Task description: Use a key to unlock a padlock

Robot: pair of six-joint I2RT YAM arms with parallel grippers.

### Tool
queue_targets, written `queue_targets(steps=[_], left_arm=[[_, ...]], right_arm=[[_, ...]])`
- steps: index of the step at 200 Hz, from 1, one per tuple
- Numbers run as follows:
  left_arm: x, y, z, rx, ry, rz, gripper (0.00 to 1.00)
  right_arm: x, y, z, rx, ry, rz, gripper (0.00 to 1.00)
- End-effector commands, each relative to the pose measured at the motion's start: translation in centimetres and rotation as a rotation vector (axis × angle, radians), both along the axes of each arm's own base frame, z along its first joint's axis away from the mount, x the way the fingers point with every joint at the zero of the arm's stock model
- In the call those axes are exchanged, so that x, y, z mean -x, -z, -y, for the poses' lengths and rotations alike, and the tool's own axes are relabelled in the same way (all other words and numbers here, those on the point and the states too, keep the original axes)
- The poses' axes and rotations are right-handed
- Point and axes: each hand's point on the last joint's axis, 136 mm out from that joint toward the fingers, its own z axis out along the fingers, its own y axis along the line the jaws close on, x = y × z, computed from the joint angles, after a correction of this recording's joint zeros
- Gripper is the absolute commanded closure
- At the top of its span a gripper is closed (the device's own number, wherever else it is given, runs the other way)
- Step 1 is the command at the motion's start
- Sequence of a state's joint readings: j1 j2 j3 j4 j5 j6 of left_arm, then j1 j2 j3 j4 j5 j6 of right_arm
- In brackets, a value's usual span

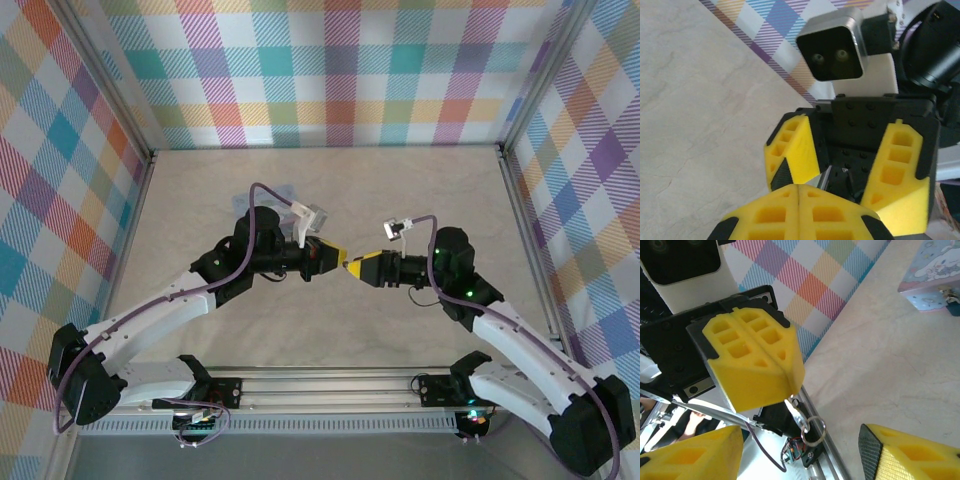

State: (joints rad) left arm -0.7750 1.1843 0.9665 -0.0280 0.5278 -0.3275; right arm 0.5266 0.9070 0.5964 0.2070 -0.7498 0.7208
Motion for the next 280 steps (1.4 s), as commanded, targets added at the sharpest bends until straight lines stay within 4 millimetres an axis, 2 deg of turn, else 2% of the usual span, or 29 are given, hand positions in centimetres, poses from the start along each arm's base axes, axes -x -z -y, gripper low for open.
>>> queue_targets(steps=[1, 33, 129, 240, 260, 280], left_arm=[[0.4, -1.4, -0.1, 0.016, 0.039, 0.042, 1.00], [0.3, -1.2, -0.2, 0.009, 0.030, 0.041, 1.00], [-0.1, -1.1, -0.2, 0.005, 0.012, 0.045, 1.00], [-0.4, -1.0, -0.3, -0.006, -0.003, 0.045, 1.00], [-1.6, -0.9, -1.0, -0.024, -0.067, 0.043, 0.76], [-4.1, -0.6, -2.5, -0.052, -0.184, 0.012, 0.55]], right_arm=[[0.7, -2.3, -0.7, -0.049, -0.069, 0.068, 0.39], [0.9, -2.1, -0.8, -0.049, -0.076, 0.068, 0.43], [1.5, -1.4, -1.8, -0.040, -0.127, 0.045, 0.63], [1.1, -0.6, -1.6, 0.004, -0.081, 0.038, 0.98], [0.8, 0.0, -1.2, 0.039, -0.047, 0.039, 1.00], [0.5, 1.2, -0.6, 0.103, -0.001, 0.027, 1.00]])
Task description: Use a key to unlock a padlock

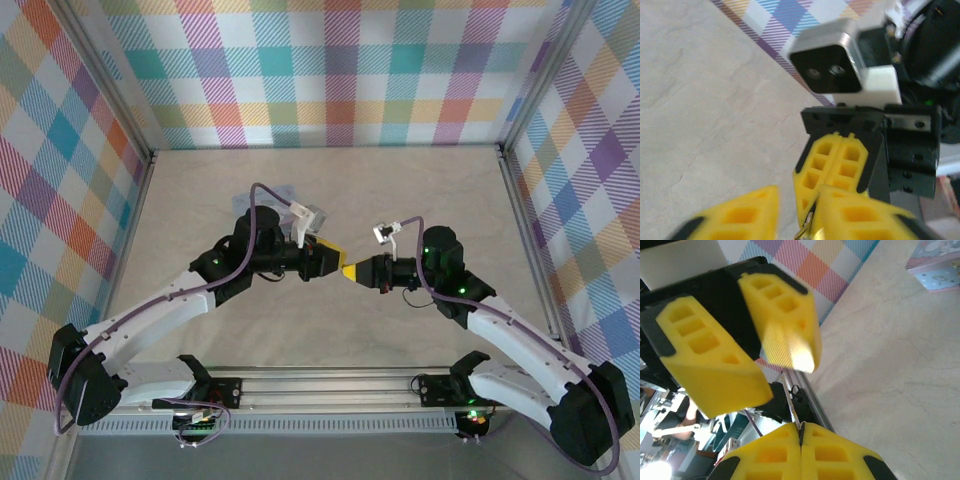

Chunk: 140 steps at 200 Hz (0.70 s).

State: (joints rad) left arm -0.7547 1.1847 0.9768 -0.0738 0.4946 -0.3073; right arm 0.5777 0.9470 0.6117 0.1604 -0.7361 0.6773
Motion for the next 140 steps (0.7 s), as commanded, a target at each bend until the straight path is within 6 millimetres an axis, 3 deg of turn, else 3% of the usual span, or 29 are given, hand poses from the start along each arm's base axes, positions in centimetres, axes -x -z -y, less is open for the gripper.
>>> queue_targets(steps=[1, 29, 44, 93, 140], left_arm=[[-3.1, -1.2, -1.7, -0.016, -0.142, 0.010, 0.54], [-6.8, 0.0, -4.0, -0.067, -0.293, -0.044, 0.29], [-9.0, 1.3, -5.5, -0.146, -0.392, -0.044, 0.21], [-15.8, 6.9, -9.2, -0.446, -0.605, -0.086, 0.14], [-21.3, 12.0, -10.0, -0.705, -0.664, -0.090, 0.11]], right_arm=[[-0.2, -0.1, 0.6, 0.059, 0.045, 0.047, 1.00], [-0.7, 1.9, 1.8, 0.156, 0.118, 0.029, 1.00], [-1.1, 2.9, 2.6, 0.212, 0.167, 0.018, 1.00], [-2.3, 5.8, 5.1, 0.366, 0.317, -0.022, 1.00], [-2.7, 7.9, 6.7, 0.468, 0.389, -0.063, 1.00]])
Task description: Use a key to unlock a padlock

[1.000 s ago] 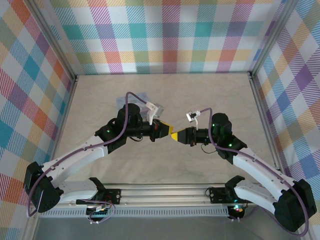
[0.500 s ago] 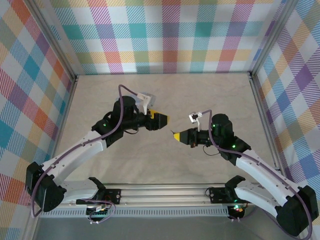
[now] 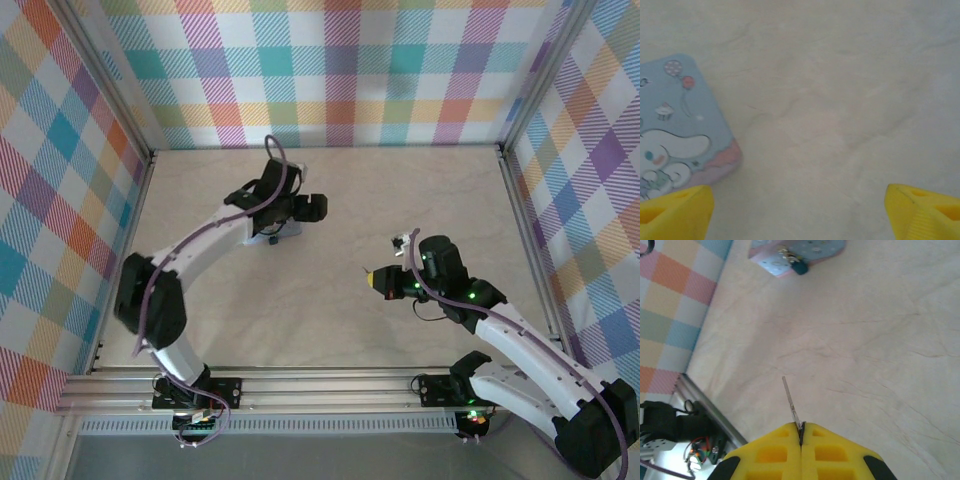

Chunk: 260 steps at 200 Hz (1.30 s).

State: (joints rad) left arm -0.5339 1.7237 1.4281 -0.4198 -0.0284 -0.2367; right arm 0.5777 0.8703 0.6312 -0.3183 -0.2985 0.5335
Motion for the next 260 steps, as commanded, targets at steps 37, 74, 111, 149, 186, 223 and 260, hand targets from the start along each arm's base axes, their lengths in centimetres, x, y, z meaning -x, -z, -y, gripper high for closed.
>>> queue_targets(steps=[37, 74, 111, 149, 186, 223, 260], left_arm=[[-4.4, 4.7, -1.7, -0.279, -0.041, -0.061, 0.10], [-5.1, 7.2, -0.4, -0.283, 0.004, -0.115, 0.09], [-4.2, 8.6, -0.1, -0.281, 0.030, -0.155, 0.08], [-2.1, 9.5, 0.5, -0.274, 0.071, -0.182, 0.08], [1.2, 10.1, 1.3, -0.282, 0.110, -0.189, 0.08], [4.6, 10.2, 2.3, -0.293, 0.143, -0.188, 0.07], [7.9, 10.0, 3.8, -0.269, 0.180, -0.190, 0.07]], right_arm=[[-0.3, 0.8, 1.3, 0.082, 0.055, 0.001, 1.00], [-0.4, 1.1, 1.5, 0.095, 0.066, -0.009, 1.00], [-0.3, 1.4, 2.0, 0.111, 0.094, -0.033, 1.00], [-0.3, 1.3, 2.5, 0.106, 0.113, -0.068, 1.00], [-0.4, 0.9, 3.5, 0.056, 0.143, -0.097, 1.00], [-0.5, 0.8, 5.5, 0.039, 0.189, -0.118, 0.99], [-0.4, 0.3, 7.4, 0.046, 0.238, -0.115, 0.99]])
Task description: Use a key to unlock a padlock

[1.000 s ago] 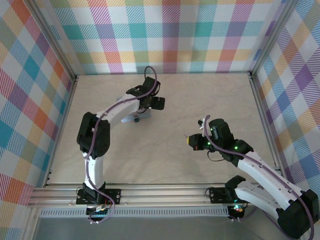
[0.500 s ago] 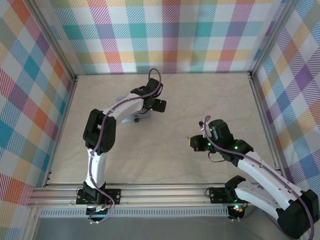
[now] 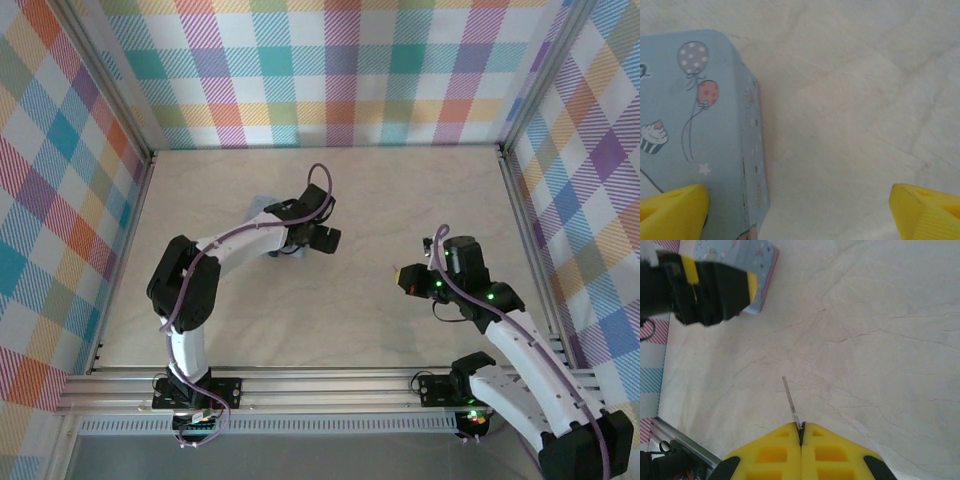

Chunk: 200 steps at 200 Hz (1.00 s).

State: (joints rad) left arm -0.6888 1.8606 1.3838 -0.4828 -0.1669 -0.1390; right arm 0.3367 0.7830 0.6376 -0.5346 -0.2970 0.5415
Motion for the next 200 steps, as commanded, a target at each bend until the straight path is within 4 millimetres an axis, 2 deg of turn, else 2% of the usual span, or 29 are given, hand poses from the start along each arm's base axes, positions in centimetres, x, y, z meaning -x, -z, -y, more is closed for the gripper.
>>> queue_targets(steps=[1, 36, 72, 113, 146, 171, 200], left_arm=[[3.7, 1.3, 0.7, 0.010, 0.020, -0.084, 0.07], [6.9, 1.4, 2.2, 0.009, 0.058, -0.094, 0.07], [9.0, 1.3, 4.5, 0.042, 0.098, -0.113, 0.07], [10.2, 0.7, 8.2, 0.103, 0.165, -0.124, 0.07], [10.8, 0.2, 10.4, 0.151, 0.206, -0.139, 0.07], [10.6, -1.1, 10.3, 0.163, 0.209, -0.113, 0.07], [10.3, -4.7, 9.9, 0.225, 0.207, -0.050, 0.05]], right_arm=[[0.7, -1.1, 0.7, -0.005, -0.008, 0.002, 0.99], [0.8, -2.4, 2.4, 0.013, 0.041, 0.025, 0.99], [0.9, -3.9, 2.8, 0.018, 0.042, 0.066, 0.99], [1.2, -5.5, 3.0, 0.011, 0.051, 0.138, 0.99], [1.3, -5.5, 3.2, 0.014, 0.057, 0.142, 0.99], [1.3, -5.1, 3.0, 0.010, 0.048, 0.131, 0.99], [1.0, -4.7, 2.7, -0.006, 0.041, 0.121, 0.99]])
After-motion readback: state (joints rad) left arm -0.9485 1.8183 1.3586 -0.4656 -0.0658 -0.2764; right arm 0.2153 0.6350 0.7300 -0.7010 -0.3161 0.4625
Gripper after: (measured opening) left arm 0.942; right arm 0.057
